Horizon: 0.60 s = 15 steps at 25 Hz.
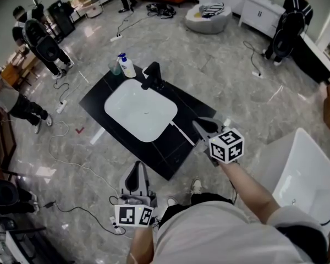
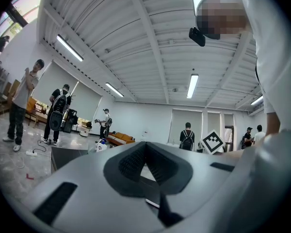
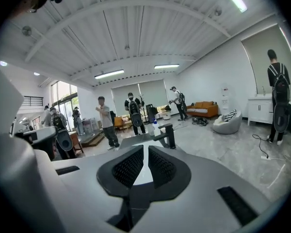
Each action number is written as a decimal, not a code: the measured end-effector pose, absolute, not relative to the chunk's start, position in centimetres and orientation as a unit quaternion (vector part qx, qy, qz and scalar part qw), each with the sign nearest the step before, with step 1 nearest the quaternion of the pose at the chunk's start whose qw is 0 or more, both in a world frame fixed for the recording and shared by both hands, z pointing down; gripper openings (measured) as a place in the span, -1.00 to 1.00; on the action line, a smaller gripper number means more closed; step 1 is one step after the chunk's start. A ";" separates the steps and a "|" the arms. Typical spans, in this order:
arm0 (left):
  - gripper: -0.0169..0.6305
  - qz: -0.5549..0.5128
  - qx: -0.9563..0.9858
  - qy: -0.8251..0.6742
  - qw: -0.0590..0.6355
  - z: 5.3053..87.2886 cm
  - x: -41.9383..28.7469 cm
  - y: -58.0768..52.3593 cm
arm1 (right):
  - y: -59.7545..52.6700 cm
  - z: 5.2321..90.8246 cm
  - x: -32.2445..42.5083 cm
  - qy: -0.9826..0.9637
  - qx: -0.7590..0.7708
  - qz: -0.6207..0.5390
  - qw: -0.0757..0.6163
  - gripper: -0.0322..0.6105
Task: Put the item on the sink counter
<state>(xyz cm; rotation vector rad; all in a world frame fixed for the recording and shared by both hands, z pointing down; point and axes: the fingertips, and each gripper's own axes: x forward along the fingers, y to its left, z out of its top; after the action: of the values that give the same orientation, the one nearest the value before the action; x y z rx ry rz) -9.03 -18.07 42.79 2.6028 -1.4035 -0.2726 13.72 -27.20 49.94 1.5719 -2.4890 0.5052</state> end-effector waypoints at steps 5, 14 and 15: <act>-0.94 -0.090 0.874 -0.470 0.082 42.3 -8.9 -18.1 | -26.0 46.2 13.6 -0.842 0.520 0.131 0.051 -0.73; -0.94 -0.093 0.874 -0.470 0.076 41.8 -8.6 -18.1 | -23.6 40.5 14.5 -0.848 0.526 0.066 -0.003 -0.73; -0.94 -0.093 0.874 -0.470 0.076 41.8 -8.6 -18.1 | -23.3 39.9 14.4 -0.848 0.528 0.053 -0.004 -0.73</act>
<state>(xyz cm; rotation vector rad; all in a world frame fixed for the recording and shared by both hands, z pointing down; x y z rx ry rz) -8.62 -18.09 41.84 2.6222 -1.4097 -0.2797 14.44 -23.26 39.93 1.6626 -2.6700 0.1680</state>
